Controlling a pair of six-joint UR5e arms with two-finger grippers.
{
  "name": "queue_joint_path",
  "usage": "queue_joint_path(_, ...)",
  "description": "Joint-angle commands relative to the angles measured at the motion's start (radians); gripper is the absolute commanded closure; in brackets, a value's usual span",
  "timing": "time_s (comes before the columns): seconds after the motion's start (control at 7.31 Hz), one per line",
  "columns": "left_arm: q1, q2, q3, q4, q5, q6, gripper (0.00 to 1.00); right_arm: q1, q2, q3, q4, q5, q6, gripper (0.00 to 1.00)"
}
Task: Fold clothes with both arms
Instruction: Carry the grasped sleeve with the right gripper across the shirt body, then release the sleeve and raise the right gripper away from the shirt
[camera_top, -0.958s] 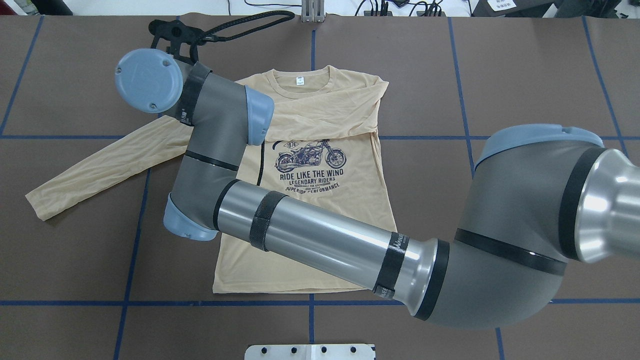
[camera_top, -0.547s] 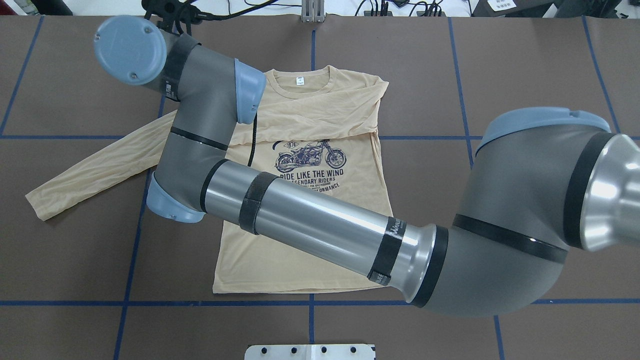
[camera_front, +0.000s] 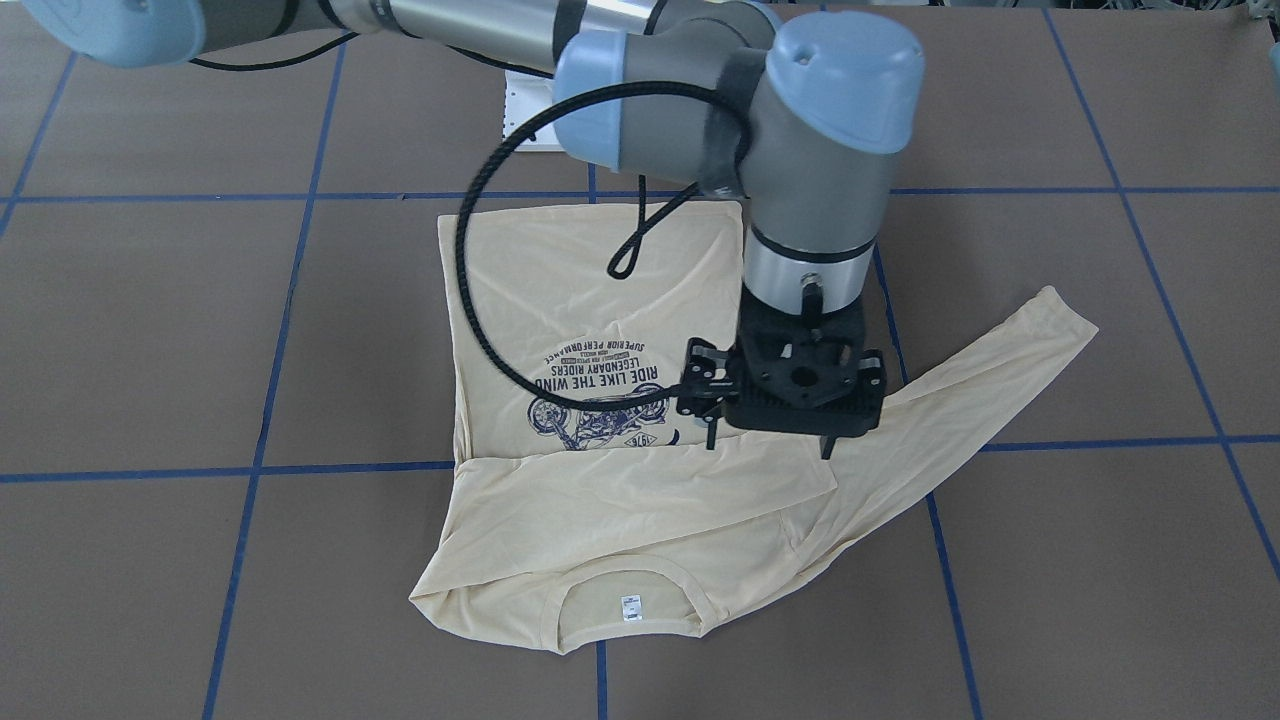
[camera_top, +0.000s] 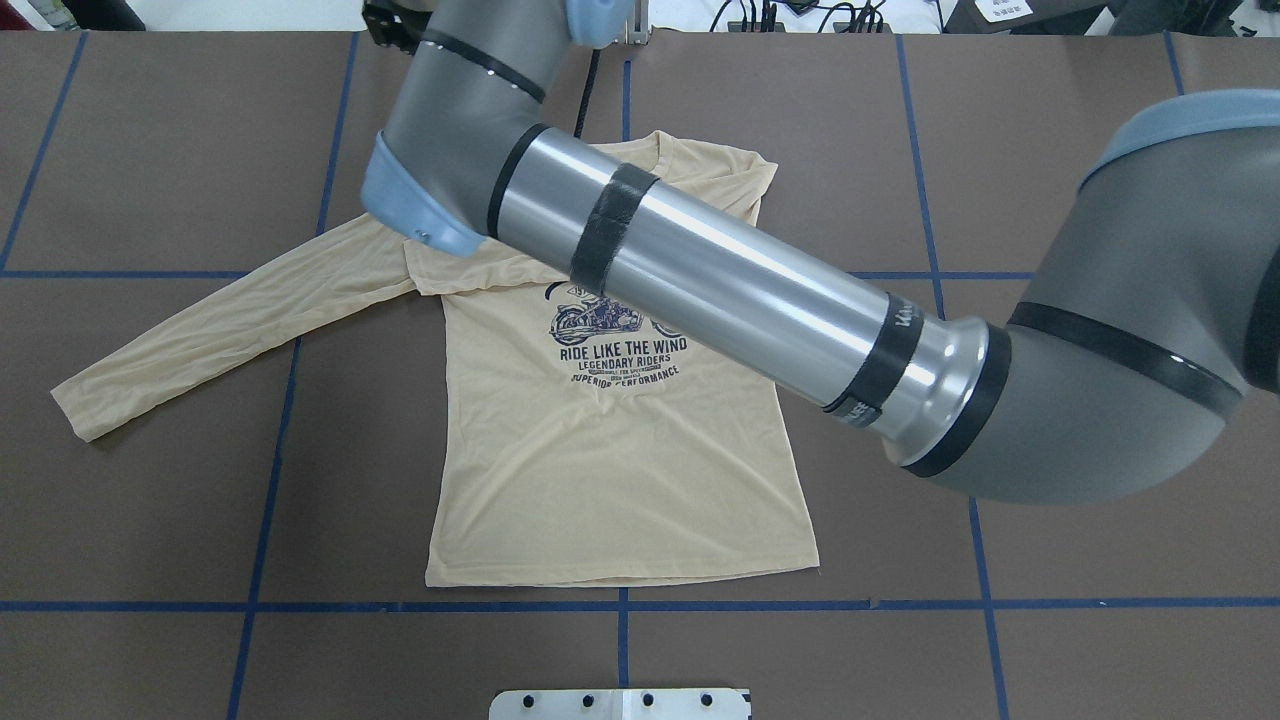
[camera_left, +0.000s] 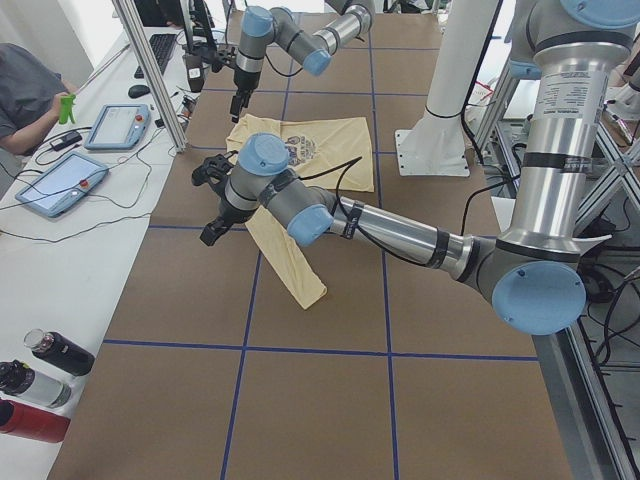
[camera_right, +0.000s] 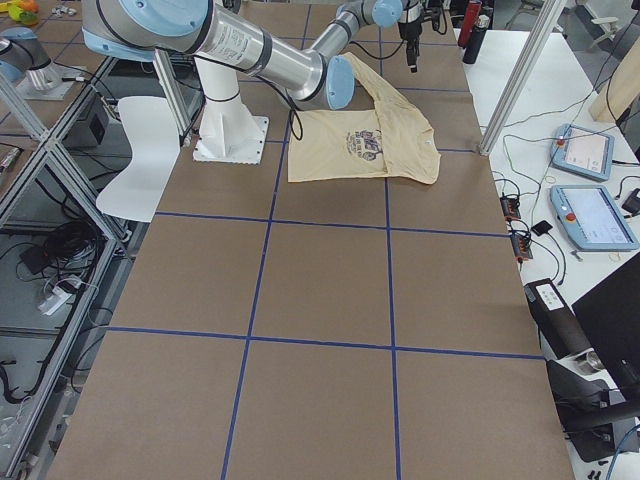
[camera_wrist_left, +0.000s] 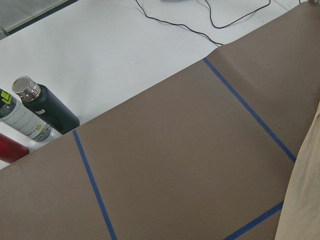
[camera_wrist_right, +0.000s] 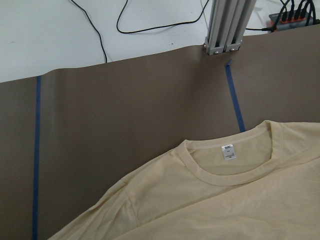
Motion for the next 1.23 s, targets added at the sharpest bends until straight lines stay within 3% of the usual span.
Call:
queue_joint_path(0.0, 0.067, 0.042, 0.003, -0.093, 0.023, -0.163, 0.0, 0.082, -0.219, 0.247, -0.098, 0.088, -0.165, 0.0)
queue_joint_path(0.14, 0.124, 0.073, 0.003, -0.158, 0.073, -0.253, 0.0, 0.102, -0.367, 0.39, -0.098, 0.112, -0.229, 0.0)
queue_joint_path(0.41, 0.233, 0.156, 0.012, -0.314, 0.142, -0.39, 0.0, 0.172, -0.762, 0.783, -0.098, 0.164, -0.433, 0.0)
queue_joint_path(0.55, 0.276, 0.205, 0.03, -0.395, 0.194, -0.43, 0.0, 0.223, -0.909, 0.907, -0.097, 0.203, -0.551, 0.0)
queue_joint_path(0.82, 0.313, 0.238, 0.176, -0.59, 0.22, -0.457, 0.0, 0.339, -1.141, 1.033, -0.08, 0.301, -0.756, 0.0)
queue_joint_path(0.96, 0.339, 0.238, 0.27, -0.7, 0.259, -0.493, 0.0, 0.416, -1.246, 1.051, -0.037, 0.359, -0.868, 0.0)
queue_joint_path(1.09, 0.403, 0.239, 0.295, -0.753, 0.311, -0.56, 0.0, 0.486, -1.351, 1.045, 0.044, 0.411, -0.965, 0.0)
